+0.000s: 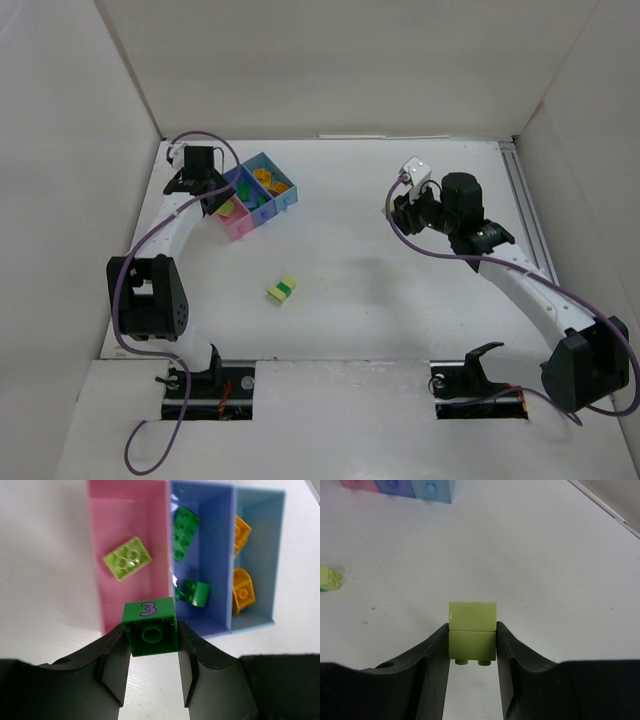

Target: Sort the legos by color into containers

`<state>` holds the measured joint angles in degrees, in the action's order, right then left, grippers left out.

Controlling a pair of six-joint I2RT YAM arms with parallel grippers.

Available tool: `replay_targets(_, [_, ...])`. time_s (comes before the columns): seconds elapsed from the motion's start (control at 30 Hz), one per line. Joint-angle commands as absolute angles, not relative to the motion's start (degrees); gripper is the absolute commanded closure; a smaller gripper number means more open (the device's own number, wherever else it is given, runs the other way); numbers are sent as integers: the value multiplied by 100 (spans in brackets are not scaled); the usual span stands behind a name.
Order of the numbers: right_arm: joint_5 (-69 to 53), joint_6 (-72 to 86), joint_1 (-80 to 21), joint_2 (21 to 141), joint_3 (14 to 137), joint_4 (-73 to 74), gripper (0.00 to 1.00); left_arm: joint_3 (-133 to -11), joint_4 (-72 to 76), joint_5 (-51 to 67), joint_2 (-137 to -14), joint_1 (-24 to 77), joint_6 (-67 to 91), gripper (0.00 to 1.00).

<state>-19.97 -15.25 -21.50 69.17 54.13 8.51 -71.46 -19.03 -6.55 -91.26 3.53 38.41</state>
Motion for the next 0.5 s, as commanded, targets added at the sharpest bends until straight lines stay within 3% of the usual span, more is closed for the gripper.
replay_targets(0.0, [-1934,-1433,-2057,6803,5370,536,100,-7277,-2074,-932,-8974,97,3911,77])
replay_targets(0.47, [-1934,-1433,-2004,6855,5370,536,100,-7479,-1986,-765,-9290,97,3744,77])
